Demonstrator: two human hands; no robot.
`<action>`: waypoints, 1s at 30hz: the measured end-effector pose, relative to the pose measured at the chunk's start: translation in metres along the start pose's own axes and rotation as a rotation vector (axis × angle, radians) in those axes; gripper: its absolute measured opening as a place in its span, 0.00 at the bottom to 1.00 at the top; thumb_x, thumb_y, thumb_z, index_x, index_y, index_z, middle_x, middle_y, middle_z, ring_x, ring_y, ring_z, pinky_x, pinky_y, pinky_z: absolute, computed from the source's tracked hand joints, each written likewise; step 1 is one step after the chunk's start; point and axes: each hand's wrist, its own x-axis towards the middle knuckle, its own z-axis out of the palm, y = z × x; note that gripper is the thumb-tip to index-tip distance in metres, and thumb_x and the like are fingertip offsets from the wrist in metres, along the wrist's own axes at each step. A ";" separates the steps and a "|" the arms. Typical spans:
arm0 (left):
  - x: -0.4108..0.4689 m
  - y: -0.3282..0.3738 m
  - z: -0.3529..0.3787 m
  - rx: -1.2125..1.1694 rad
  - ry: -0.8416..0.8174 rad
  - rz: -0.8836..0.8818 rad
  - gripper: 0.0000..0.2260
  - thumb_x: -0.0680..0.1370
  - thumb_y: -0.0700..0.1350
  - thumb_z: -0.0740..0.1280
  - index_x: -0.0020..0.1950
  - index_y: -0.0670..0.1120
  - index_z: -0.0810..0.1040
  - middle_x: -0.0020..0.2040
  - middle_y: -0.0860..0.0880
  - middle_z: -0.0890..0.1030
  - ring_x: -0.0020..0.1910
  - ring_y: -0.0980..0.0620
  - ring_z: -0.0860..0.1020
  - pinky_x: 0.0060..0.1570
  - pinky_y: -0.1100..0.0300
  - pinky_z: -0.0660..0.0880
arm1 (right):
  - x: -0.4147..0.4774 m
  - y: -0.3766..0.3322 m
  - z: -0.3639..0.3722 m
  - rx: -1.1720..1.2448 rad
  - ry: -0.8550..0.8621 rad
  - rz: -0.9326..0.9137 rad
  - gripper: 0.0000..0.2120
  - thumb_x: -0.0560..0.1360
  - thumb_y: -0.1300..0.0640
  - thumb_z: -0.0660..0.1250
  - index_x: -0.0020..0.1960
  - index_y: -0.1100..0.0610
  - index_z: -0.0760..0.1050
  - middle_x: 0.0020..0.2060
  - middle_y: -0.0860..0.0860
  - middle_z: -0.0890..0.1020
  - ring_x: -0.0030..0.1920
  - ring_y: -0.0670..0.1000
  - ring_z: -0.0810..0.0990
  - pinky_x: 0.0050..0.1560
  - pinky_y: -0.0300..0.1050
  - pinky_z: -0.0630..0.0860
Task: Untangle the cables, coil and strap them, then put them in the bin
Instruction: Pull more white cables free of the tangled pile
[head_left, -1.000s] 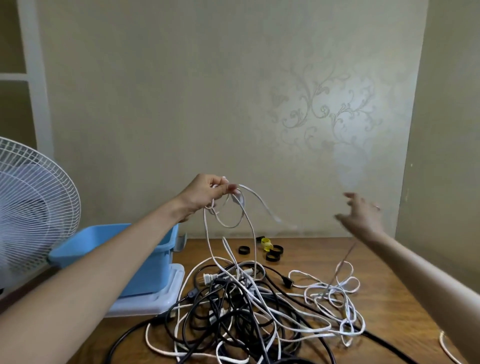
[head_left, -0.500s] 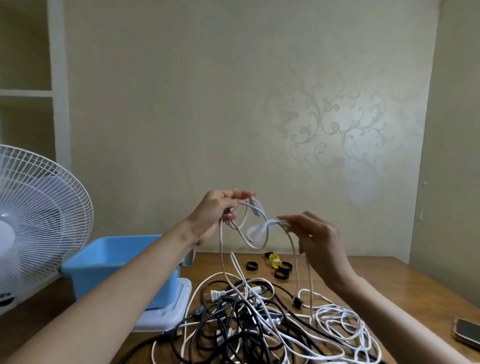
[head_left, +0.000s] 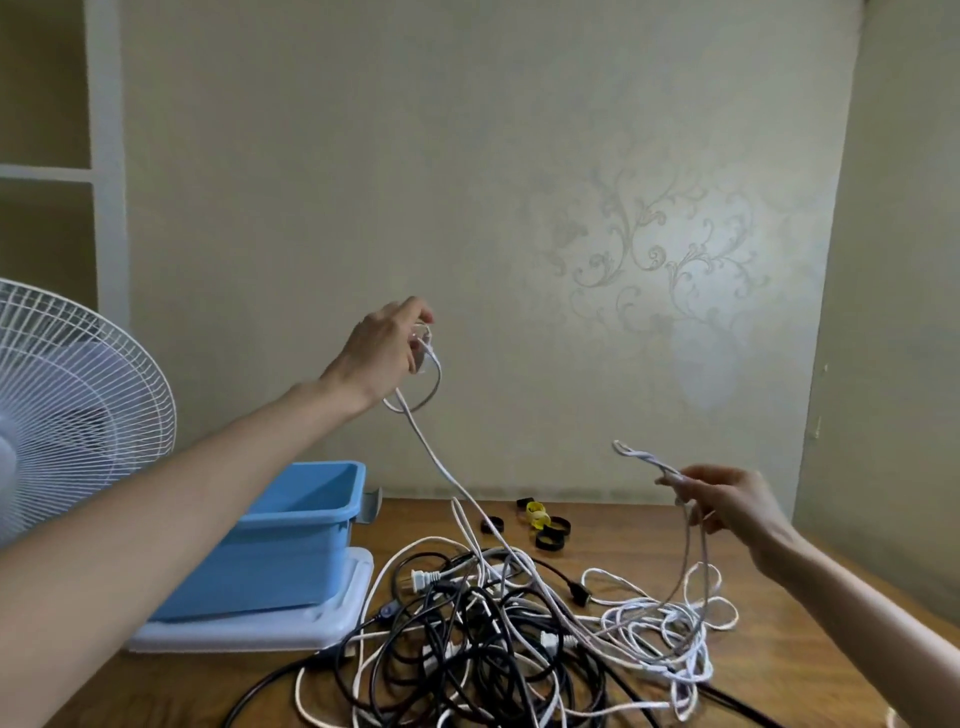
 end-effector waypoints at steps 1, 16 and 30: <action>0.003 0.005 -0.002 0.090 -0.019 0.040 0.16 0.73 0.28 0.59 0.59 0.37 0.74 0.47 0.40 0.78 0.38 0.45 0.75 0.43 0.58 0.72 | -0.002 0.000 0.003 -0.021 -0.001 0.010 0.05 0.74 0.60 0.70 0.42 0.58 0.84 0.31 0.55 0.78 0.27 0.50 0.74 0.26 0.38 0.68; 0.053 0.050 -0.048 -0.993 0.047 -0.584 0.15 0.80 0.29 0.50 0.43 0.46 0.67 0.35 0.46 0.73 0.19 0.60 0.75 0.21 0.67 0.73 | 0.037 -0.109 -0.016 0.226 0.080 -0.442 0.08 0.80 0.63 0.60 0.44 0.54 0.70 0.44 0.55 0.84 0.46 0.49 0.84 0.52 0.40 0.77; 0.013 0.054 -0.052 -1.066 -0.398 -0.604 0.10 0.81 0.32 0.53 0.49 0.42 0.72 0.36 0.46 0.73 0.20 0.62 0.61 0.18 0.72 0.54 | 0.033 -0.046 0.030 -0.259 -0.296 -0.181 0.13 0.75 0.73 0.62 0.41 0.56 0.74 0.36 0.49 0.84 0.32 0.44 0.81 0.37 0.43 0.77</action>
